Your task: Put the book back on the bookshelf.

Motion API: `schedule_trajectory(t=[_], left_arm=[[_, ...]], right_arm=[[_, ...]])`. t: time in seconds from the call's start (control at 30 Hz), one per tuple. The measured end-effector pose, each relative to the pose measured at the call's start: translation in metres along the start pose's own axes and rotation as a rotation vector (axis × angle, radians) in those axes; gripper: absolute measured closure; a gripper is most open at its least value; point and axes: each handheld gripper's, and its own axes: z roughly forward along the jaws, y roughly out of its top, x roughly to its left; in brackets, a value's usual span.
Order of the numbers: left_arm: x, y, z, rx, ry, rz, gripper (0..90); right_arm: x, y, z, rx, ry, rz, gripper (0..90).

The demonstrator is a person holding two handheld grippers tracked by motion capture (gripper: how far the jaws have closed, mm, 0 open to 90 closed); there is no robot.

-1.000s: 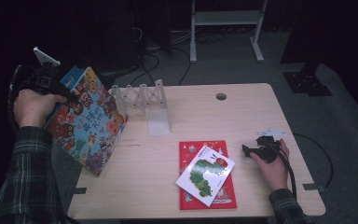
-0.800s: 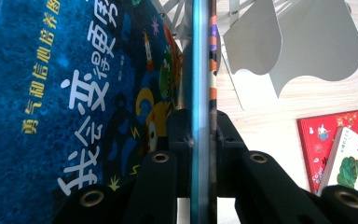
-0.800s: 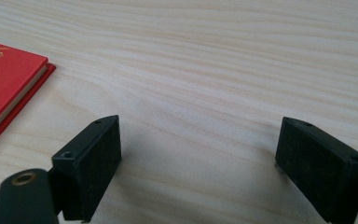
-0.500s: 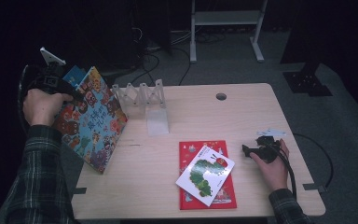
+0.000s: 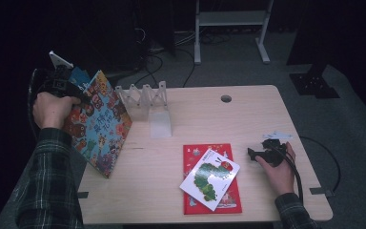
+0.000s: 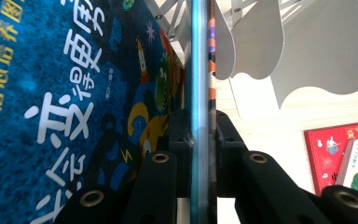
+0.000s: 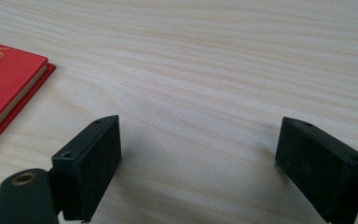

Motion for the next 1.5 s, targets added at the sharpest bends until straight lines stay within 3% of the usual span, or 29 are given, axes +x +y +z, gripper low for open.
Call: schedule_trajectory(t=[0.3,0.4,0.5,0.57,0.7,0.93,1.03,1.2,1.5], left_arm=[[0.005,-0.001,0.001,-0.031,-0.003,-0.005,81.6],[0.008,-0.003,0.002,-0.008,-0.01,-0.016,81.4],[0.009,-0.005,0.002,-0.004,0.031,-0.009,78.9],[0.011,-0.006,0.002,-0.01,0.027,-0.01,78.8],[0.01,-0.006,0.002,0.014,0.068,0.019,76.1],[0.011,-0.006,0.002,0.034,0.095,0.044,73.6],[0.012,-0.007,0.001,0.039,0.085,0.044,70.4],[0.012,-0.007,0.001,0.042,0.115,0.054,64.1],[0.016,-0.008,0.001,0.058,0.153,0.054,61.7]], right_arm=[[0.0,0.0,0.0,-0.001,0.0,0.001,13.4],[0.0,0.0,0.0,0.0,0.0,0.001,13.4],[0.0,0.0,0.0,0.0,-0.002,0.002,13.5],[0.001,0.0,0.0,0.0,-0.003,0.004,13.6],[0.001,0.0,0.0,0.0,-0.003,0.004,13.6],[0.001,0.0,0.0,0.001,-0.003,0.004,13.6],[0.001,0.0,0.0,0.001,-0.003,0.004,13.6],[0.001,0.0,0.0,0.001,-0.003,0.004,13.5],[0.001,0.0,0.0,0.001,-0.003,0.005,13.6]])
